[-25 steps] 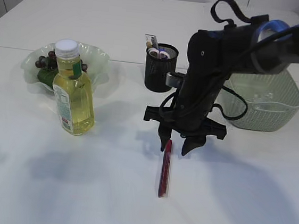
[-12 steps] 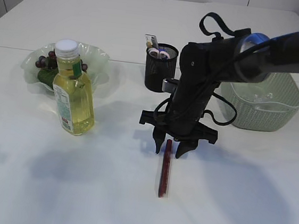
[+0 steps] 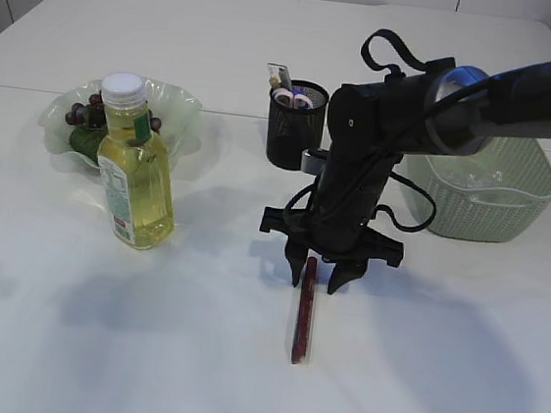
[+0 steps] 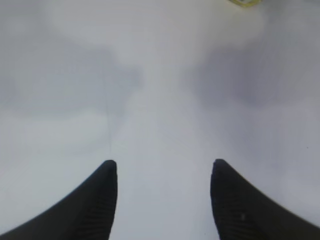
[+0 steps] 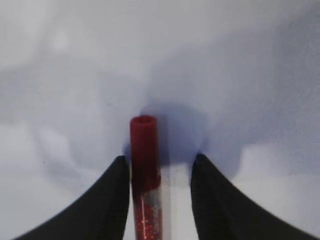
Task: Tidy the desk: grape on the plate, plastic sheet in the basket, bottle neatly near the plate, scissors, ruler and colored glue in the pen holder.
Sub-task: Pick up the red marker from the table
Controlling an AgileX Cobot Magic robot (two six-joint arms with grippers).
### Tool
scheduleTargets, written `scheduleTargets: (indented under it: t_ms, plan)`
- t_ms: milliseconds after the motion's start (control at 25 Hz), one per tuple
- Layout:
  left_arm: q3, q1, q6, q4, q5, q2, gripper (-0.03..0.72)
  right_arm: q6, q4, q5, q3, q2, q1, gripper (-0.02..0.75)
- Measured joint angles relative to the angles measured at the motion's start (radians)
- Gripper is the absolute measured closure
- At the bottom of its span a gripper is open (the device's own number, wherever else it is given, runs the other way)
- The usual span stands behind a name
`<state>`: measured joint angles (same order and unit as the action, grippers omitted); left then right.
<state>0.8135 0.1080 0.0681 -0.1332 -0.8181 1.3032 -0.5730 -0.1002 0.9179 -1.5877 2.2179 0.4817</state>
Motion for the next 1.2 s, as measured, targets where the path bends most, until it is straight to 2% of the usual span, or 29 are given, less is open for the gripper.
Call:
scheduleTargets:
  t_ms: [120,240,320,520,720,920,1200]
  plan:
    - [0.000,0.000,0.000,0.000,0.001,0.000,0.254,-0.002,0.006,0.008,-0.002,0.002,0.000,0.429]
    - [0.000,0.000,0.000,0.000,0.007,0.000,0.254,-0.002,0.008,0.010,-0.002,0.004,0.000,0.558]
    - [0.000,0.000,0.000,0.000,0.015,0.000,0.254,-0.002,0.008,0.010,-0.002,0.004,0.000,0.594]
    - [0.000,0.000,0.000,0.000,0.021,0.000,0.254,0.028,-0.009,0.010,-0.002,0.004,0.000,0.599]
    - [0.000,0.000,0.000,0.000,0.021,0.000,0.254,0.104,-0.120,0.010,-0.011,0.006,0.000,0.601]
    - [0.000,0.000,0.000,0.000,0.017,0.000,0.254,0.174,-0.200,0.038,-0.099,0.006,-0.013,0.601]
    - [0.000,0.000,0.000,0.000,0.011,0.000,0.254,0.267,-0.235,0.095,-0.225,-0.023,-0.096,0.602]
